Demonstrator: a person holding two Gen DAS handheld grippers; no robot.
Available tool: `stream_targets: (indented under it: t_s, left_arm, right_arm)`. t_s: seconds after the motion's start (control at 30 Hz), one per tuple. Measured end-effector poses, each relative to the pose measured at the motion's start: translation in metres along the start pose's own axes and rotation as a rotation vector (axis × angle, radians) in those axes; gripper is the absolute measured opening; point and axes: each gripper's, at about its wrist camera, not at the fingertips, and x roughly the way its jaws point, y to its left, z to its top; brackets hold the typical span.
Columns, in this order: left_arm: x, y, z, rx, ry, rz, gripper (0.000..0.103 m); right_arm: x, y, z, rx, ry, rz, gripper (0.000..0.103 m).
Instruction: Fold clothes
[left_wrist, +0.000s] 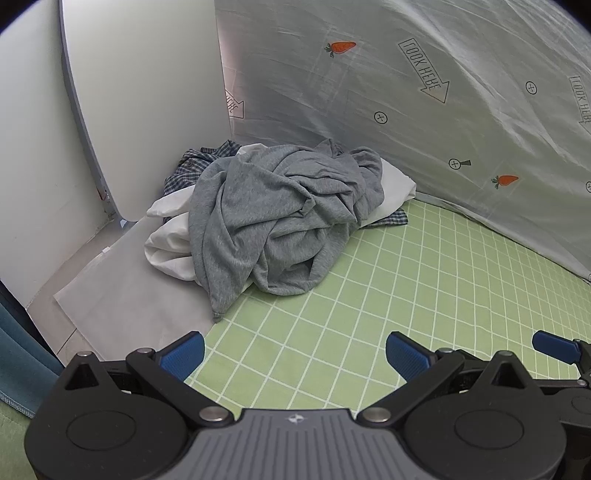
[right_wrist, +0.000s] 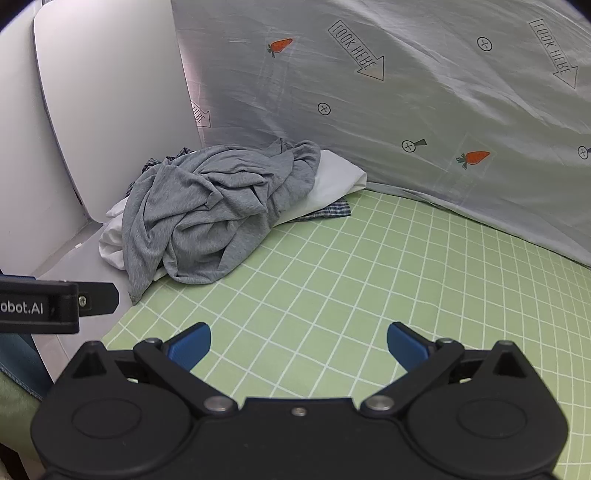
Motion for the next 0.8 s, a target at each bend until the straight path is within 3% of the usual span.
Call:
stream_targets:
  t_s: [0.8]
  left_arm:
    - [0.0014, 0.0033, 0.0018, 0.005, -0.004, -0.009, 0.103]
  right_arm:
    - [-0.0005, 0.0025, -0.0018, 0.007, -0.005, -0.005, 0.103]
